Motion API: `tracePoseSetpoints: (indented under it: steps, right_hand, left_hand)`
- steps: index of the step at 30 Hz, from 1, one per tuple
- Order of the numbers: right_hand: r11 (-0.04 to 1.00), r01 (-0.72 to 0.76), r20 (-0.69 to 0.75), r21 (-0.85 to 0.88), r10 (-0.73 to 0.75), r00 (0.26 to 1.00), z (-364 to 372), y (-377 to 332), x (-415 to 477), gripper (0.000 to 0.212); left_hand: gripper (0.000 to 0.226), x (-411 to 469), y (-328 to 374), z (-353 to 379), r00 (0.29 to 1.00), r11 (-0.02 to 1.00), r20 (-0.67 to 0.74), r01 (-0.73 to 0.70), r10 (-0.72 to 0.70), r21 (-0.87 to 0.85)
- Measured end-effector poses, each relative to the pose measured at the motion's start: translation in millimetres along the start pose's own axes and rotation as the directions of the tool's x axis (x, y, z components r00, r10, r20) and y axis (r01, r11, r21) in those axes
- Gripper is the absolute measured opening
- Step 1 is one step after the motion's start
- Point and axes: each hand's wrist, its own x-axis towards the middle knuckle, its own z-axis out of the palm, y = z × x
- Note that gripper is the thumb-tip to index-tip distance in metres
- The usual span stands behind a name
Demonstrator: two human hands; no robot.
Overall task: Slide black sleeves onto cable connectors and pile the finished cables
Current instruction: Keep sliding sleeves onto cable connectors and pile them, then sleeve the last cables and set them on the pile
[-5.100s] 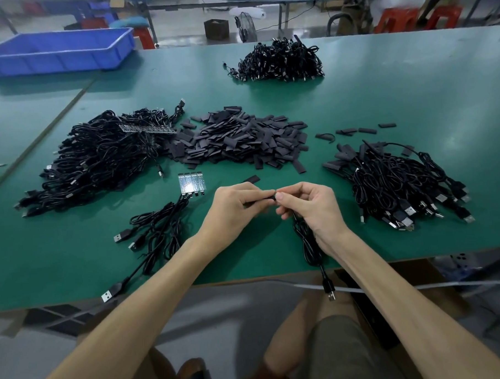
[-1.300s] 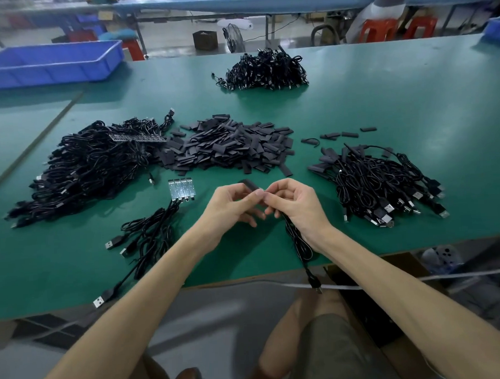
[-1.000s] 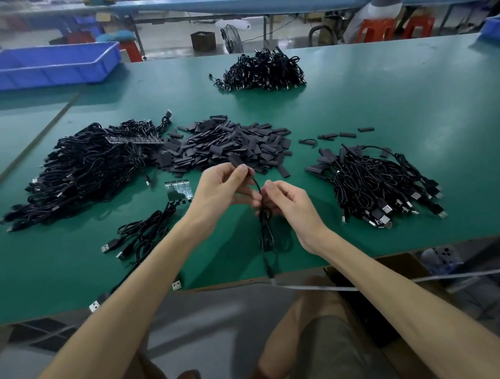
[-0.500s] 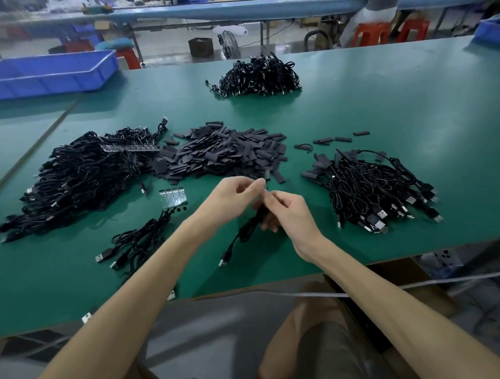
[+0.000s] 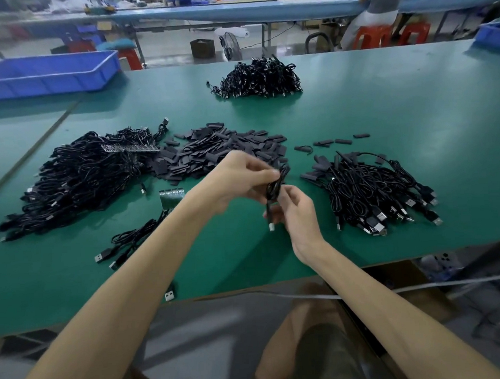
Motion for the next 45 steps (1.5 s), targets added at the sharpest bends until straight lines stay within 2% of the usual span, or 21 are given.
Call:
tracePoseSetpoints:
  steps: [5, 7, 9, 11, 13, 17, 20, 22, 24, 25, 27, 28, 29, 30, 31, 33, 35, 37, 41, 45]
  right_hand:
    - [0.993, 0.026, 0.022, -0.116, -0.024, 0.999, 2.5, -1.8, -0.6, 0.015]
    - [0.987, 0.070, 0.057, -0.144, -0.062, 0.996, 0.6, -3.7, -3.4, 0.026]
    - [0.985, 0.086, 0.090, -0.147, -0.074, 0.993, -2.7, -2.5, -6.0, 0.036]
    - [0.994, 0.049, 0.108, -0.096, -0.038, 0.993, -5.4, -0.1, -5.8, 0.022]
    - [0.997, -0.007, 0.121, -0.080, 0.017, 0.993, -7.8, 1.2, -4.5, 0.013]
    - [0.979, 0.030, 0.140, -0.202, -0.002, 0.990, -6.5, -1.6, -1.0, 0.030]
    - [0.966, 0.058, 0.070, -0.252, -0.042, 0.997, -2.4, -1.4, 1.4, 0.026]
    - [0.978, 0.057, 0.065, -0.203, -0.045, 0.997, 0.3, 0.5, 1.1, 0.020]
    - [0.990, 0.037, 0.081, -0.138, -0.026, 0.996, 0.8, 2.9, 0.5, 0.013]
    - [0.990, 0.036, 0.091, -0.136, -0.024, 0.996, 0.1, 2.9, 0.5, 0.012]
    - [0.990, 0.043, 0.102, -0.133, -0.029, 0.994, -1.1, 1.7, 0.1, 0.011]
    - [0.991, 0.044, 0.102, -0.130, -0.031, 0.994, -1.1, 1.2, 0.1, 0.011]
    - [0.990, 0.044, 0.103, -0.131, -0.030, 0.994, -1.2, 0.6, -0.6, 0.011]
    - [0.990, 0.044, 0.105, -0.134, -0.030, 0.994, -0.3, -0.1, -1.5, 0.010]
    - [0.989, 0.045, 0.108, -0.140, -0.030, 0.994, 0.1, -0.7, -2.8, 0.010]
    - [0.987, 0.047, 0.115, -0.153, -0.029, 0.993, 0.9, -1.2, -3.3, 0.009]
    - [0.983, 0.057, 0.128, -0.176, -0.034, 0.991, 2.1, -1.8, -3.5, 0.007]
    - [0.976, 0.072, 0.156, -0.207, -0.040, 0.987, 3.3, -1.3, -4.3, 0.005]
    - [0.959, 0.121, 0.254, -0.257, -0.053, 0.966, 6.8, -2.2, -7.7, 0.012]
    - [0.959, 0.111, 0.271, -0.259, -0.038, 0.962, 5.5, -3.2, -9.1, 0.012]
  left_hand:
    - [0.017, 30.1, 38.2, 50.2, 0.992, 0.977, -0.053, -0.119, 0.111, -0.175]
    - [0.016, 42.1, 45.2, 76.7, 0.997, 0.966, -0.024, -0.082, 0.079, -0.243]
    - [0.018, 50.9, 43.6, 101.9, 0.999, 0.970, 0.045, -0.014, 0.025, -0.242]
    - [0.027, 53.7, 35.6, 122.0, 0.995, 0.992, 0.102, 0.013, 0.000, -0.127]
    - [0.030, 51.4, 27.7, 129.6, 0.994, 0.999, 0.101, -0.028, 0.030, -0.020]
    - [0.033, 39.5, 23.7, 101.3, 0.982, 0.969, 0.116, -0.171, 0.151, 0.178]
    - [0.029, 22.7, 19.3, 62.2, 0.945, 0.900, 0.132, -0.326, 0.300, 0.288]
    - [0.023, 12.0, 9.4, 31.3, 0.930, 0.842, 0.063, -0.357, 0.363, 0.404]
    - [0.025, 2.5, -6.5, -2.6, 0.934, 0.787, -0.041, -0.276, 0.356, 0.552]
    - [0.029, -1.1, -15.0, -19.6, 0.944, 0.738, -0.086, -0.190, 0.319, 0.647]
    - [0.040, -7.3, -33.8, -51.8, 0.969, 0.539, -0.192, 0.079, 0.156, 0.839]
    - [0.043, -10.9, -42.2, -65.7, 0.962, 0.428, -0.269, 0.226, 0.044, 0.875]
    - [0.043, -15.6, -49.7, -77.1, 0.935, 0.359, -0.348, 0.346, -0.061, 0.867]
    - [0.043, -20.4, -56.4, -86.8, 0.904, 0.348, -0.405, 0.426, -0.135, 0.835]
    - [0.044, -23.8, -62.0, -95.1, 0.886, 0.389, -0.426, 0.463, -0.183, 0.796]
    - [0.037, -29.1, -69.9, -104.6, 0.894, 0.573, -0.396, 0.440, -0.208, 0.692]
    - [0.023, -35.7, -70.0, -102.3, 0.929, 0.738, -0.341, 0.331, -0.146, 0.588]
    - [0.013, -41.6, -65.4, -90.4, 0.962, 0.840, -0.262, 0.202, -0.075, 0.503]
    - [0.029, -44.3, -61.4, -57.5, 0.987, 0.947, -0.160, 0.074, -0.025, 0.311]
    - [0.027, -41.0, -62.8, -36.6, 0.993, 0.940, -0.117, 0.025, 0.016, 0.339]
